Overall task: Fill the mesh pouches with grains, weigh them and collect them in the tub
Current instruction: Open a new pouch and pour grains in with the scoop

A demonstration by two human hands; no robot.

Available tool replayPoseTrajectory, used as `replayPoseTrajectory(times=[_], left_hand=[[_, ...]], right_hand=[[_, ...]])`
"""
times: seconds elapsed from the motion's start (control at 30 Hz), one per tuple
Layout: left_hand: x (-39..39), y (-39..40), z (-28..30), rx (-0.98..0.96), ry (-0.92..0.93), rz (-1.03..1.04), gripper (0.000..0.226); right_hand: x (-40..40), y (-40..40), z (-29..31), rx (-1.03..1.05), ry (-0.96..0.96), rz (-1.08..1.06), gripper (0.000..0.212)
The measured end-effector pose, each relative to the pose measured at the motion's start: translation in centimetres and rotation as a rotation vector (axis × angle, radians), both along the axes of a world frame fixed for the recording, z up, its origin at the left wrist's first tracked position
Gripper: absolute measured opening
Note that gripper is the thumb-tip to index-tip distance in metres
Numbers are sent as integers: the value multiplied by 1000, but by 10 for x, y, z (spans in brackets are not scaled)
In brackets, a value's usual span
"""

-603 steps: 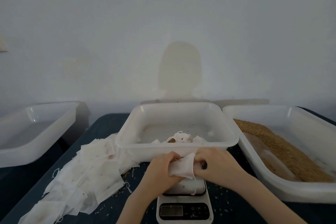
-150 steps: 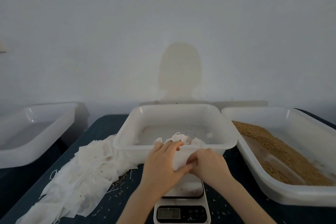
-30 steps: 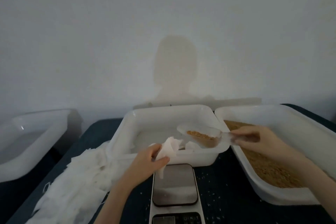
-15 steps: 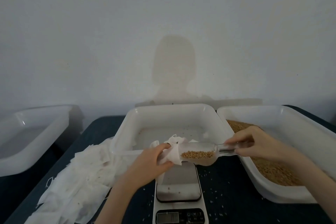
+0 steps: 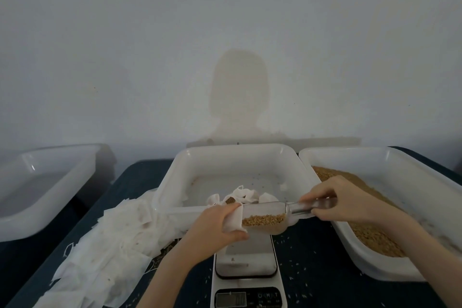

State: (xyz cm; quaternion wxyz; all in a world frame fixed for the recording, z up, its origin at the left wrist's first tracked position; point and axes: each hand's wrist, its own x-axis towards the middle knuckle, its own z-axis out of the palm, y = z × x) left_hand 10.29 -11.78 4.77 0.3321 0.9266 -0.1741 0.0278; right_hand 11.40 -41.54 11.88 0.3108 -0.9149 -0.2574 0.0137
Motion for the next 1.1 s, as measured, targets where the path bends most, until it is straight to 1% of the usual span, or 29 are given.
replayPoseTrajectory(times=[0.1, 0.13, 0.2, 0.27, 0.33, 0.4, 0.5, 0.53, 0.6, 0.67, 0.8, 0.93, 1.03, 1.1], left_hand=[[1, -3, -2, -26, 6, 17, 77], [1, -4, -3, -34, 3, 25, 75], [2, -8, -6, -45, -1, 37, 65], [3, -13, -12, -69, -2, 59, 54], [4, -19, -18, -115, -1, 95, 44], [6, -24, -23, -158, 2, 111, 36], [8, -30, -26, -188, 5, 108, 24], [8, -32, -27, -192, 4, 109, 23], [7, -35, -28, -208, 1, 111, 26], [7, -36, -28, -227, 3, 114, 30], [8, -37, -30, -237, 3, 123, 30], [9, -36, -31, -224, 13, 131, 27], [11, -37, -31, -213, 14, 128, 28], [12, -38, -31, -230, -3, 134, 36]], right_hand=[[0, 4, 10, -74, -73, -24, 37], [1, 6, 14, -103, -90, -37, 34], [3, 10, 19, -256, -160, -61, 20], [6, 15, 23, -430, -297, -92, 31], [8, 21, 27, -492, -408, -96, 38], [10, 29, 31, -563, -499, -69, 38], [6, 45, 40, -734, -622, -76, 34], [3, 51, 44, -750, -697, -74, 28], [-3, 60, 48, -725, -916, -61, 16], [-5, 68, 49, -727, -1010, -79, 19], [-1, 74, 43, -727, -1068, -69, 20], [-2, 73, 42, -778, -1073, -122, 21], [-5, 72, 42, -788, -1091, -139, 31], [-6, 71, 43, -770, -1118, -149, 36]])
